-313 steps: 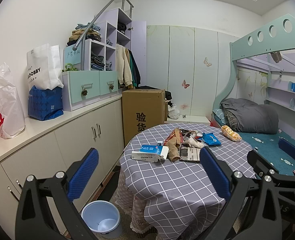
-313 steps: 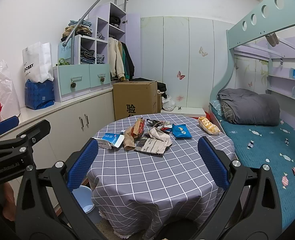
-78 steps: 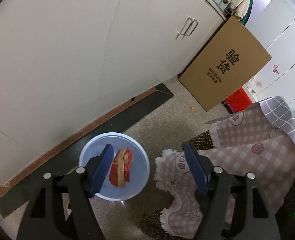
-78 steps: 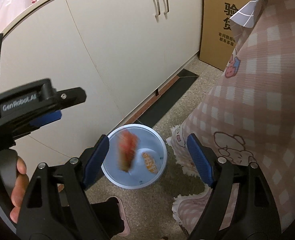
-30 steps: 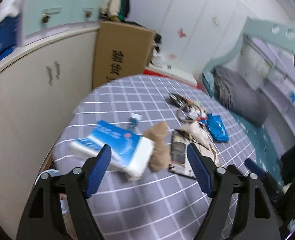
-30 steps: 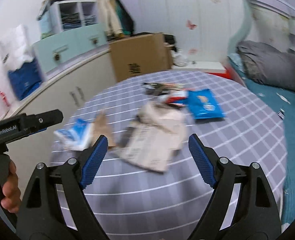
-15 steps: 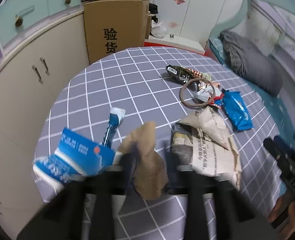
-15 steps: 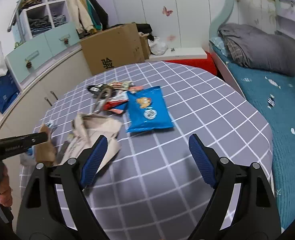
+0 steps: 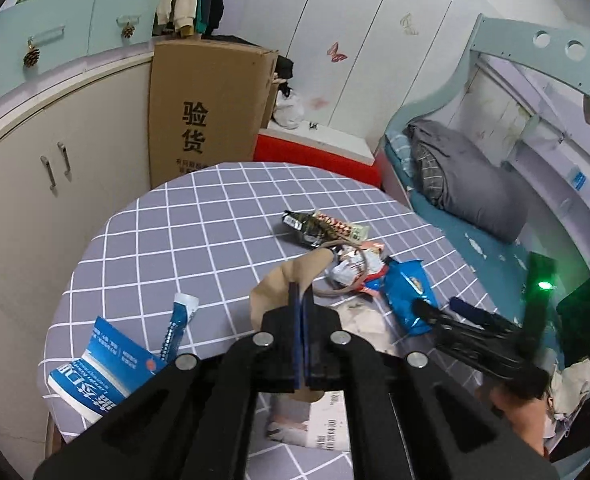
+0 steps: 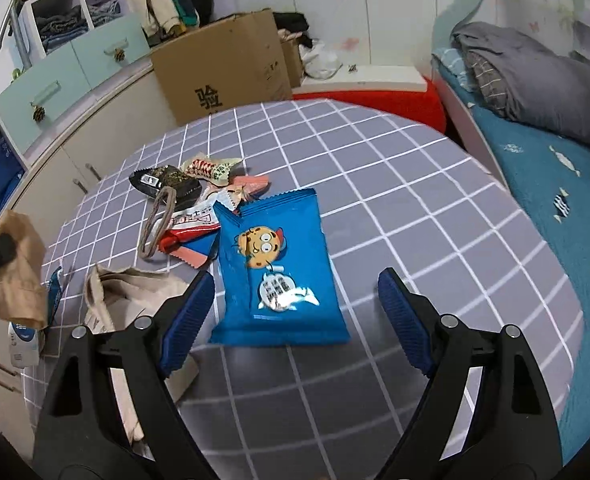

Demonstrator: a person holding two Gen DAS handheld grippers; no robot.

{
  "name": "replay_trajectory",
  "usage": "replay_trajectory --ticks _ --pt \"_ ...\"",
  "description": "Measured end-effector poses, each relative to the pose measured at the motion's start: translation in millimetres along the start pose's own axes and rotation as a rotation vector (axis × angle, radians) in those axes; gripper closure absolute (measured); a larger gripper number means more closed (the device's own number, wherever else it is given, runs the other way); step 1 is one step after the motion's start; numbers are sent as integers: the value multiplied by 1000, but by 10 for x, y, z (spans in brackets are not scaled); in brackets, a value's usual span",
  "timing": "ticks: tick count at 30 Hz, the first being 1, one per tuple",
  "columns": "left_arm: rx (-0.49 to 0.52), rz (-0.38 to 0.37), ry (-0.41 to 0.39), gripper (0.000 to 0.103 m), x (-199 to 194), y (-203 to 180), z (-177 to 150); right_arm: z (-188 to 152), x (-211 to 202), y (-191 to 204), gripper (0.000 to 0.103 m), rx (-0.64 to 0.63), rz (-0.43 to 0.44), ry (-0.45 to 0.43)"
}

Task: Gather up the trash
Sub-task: 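Grasp the blue snack packet with the right tool while the left grasps a tan paper scrap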

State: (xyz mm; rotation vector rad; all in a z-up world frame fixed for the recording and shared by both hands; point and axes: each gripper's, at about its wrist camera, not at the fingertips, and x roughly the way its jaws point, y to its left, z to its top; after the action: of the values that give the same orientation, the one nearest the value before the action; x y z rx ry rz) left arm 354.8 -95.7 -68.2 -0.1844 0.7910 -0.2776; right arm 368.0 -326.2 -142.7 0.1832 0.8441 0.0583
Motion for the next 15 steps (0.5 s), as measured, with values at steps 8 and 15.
replay_trajectory --ticks 8,15 --pt "21 -67 -37 102 -215 -84 -57 -70 -50 70 87 -48 15 20" --pt "41 -130 -97 102 -608 -140 -148 -201 -798 247 89 -59 29 -144"
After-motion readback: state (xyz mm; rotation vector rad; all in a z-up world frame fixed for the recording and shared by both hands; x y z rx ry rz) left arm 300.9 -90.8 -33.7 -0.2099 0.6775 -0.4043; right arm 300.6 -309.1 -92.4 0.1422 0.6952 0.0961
